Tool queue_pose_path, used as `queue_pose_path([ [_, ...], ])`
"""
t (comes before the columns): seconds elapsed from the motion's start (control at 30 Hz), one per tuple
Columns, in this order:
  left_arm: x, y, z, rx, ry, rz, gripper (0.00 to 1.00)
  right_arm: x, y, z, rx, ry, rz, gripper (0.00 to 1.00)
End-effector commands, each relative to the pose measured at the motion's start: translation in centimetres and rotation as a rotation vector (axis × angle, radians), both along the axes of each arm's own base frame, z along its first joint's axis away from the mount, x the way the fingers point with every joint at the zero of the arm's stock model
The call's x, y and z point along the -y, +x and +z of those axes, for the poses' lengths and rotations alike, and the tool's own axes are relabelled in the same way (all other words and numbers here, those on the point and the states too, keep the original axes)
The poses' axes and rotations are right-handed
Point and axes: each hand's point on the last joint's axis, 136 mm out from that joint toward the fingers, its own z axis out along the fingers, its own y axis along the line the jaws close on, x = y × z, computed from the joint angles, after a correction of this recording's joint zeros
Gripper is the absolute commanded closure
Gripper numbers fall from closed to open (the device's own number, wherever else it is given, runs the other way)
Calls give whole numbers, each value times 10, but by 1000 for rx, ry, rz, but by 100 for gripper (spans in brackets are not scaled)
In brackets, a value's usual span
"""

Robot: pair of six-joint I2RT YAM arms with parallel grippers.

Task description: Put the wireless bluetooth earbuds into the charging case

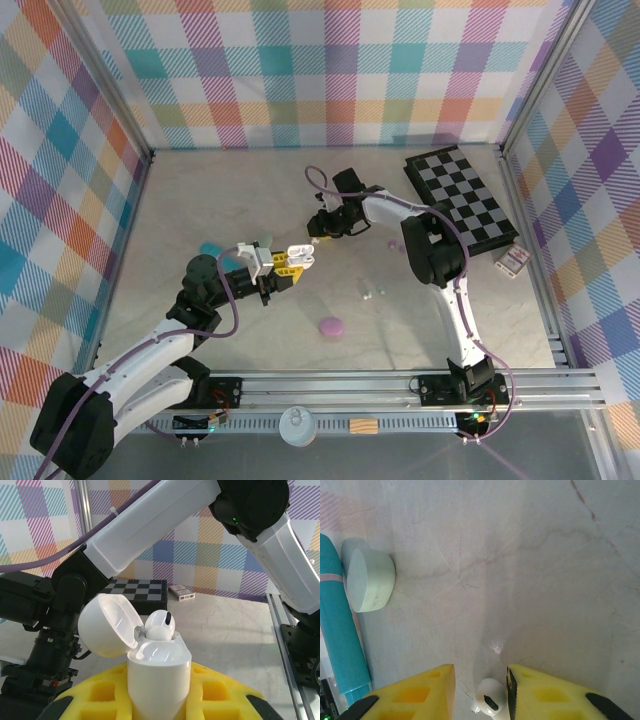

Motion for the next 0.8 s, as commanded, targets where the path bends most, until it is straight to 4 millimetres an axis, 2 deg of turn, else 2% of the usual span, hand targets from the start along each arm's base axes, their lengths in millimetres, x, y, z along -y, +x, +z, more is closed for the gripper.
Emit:
queue_pose_path([
  [0.0, -4, 0, 6, 41, -3, 10, 100, 0, -27, -13, -24, -39, 79, 67],
  [0.23, -3, 1, 5, 40, -1, 11, 100, 2, -33, -13, -3, -40, 128, 68],
  [0.33, -3, 1, 6, 41, -2, 10, 100, 4, -35, -13, 19, -41, 153, 63],
  [0.77, -2, 2, 7, 39, 0, 6, 100, 8, -46, -9, 51, -33, 207, 70],
])
